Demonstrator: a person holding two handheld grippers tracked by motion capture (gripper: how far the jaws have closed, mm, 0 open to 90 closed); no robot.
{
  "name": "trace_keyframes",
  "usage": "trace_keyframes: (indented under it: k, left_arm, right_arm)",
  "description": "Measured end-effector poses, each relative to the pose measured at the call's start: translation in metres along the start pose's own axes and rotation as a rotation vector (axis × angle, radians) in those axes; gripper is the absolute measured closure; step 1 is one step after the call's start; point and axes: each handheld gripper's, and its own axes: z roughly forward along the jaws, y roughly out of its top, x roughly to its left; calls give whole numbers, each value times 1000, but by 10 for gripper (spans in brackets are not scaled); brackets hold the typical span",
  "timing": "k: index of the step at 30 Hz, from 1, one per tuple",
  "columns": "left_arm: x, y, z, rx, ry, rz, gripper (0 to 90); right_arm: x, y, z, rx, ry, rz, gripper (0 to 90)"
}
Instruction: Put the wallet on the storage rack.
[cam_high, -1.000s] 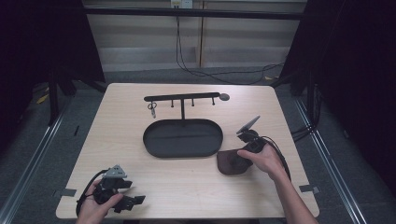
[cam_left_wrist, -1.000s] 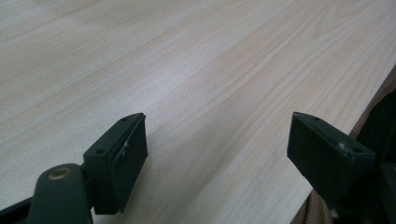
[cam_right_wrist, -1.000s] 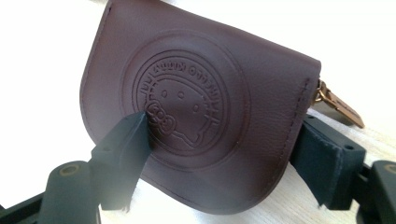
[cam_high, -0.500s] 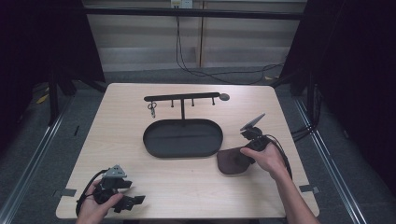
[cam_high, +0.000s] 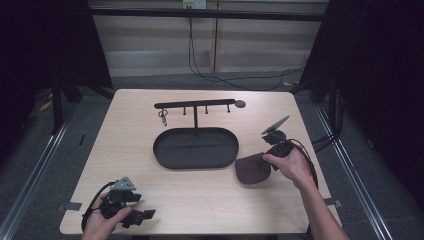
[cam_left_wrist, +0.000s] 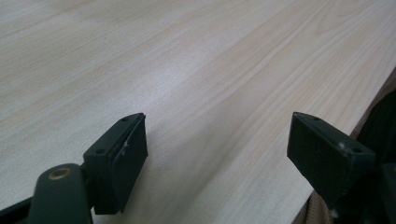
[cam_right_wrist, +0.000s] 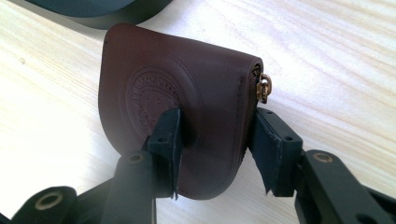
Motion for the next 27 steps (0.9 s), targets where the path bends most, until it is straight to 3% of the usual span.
trace_keyframes:
  k: [15,27]
  left_arm:
    - [1,0,-1,-4,2,-5,202]
    - [2,0,-1,-9,3,-11,202]
  right_arm:
    - [0,3,-18,-20,-35,1,622]
    - [-3,5,-35,-8,-67,5,622]
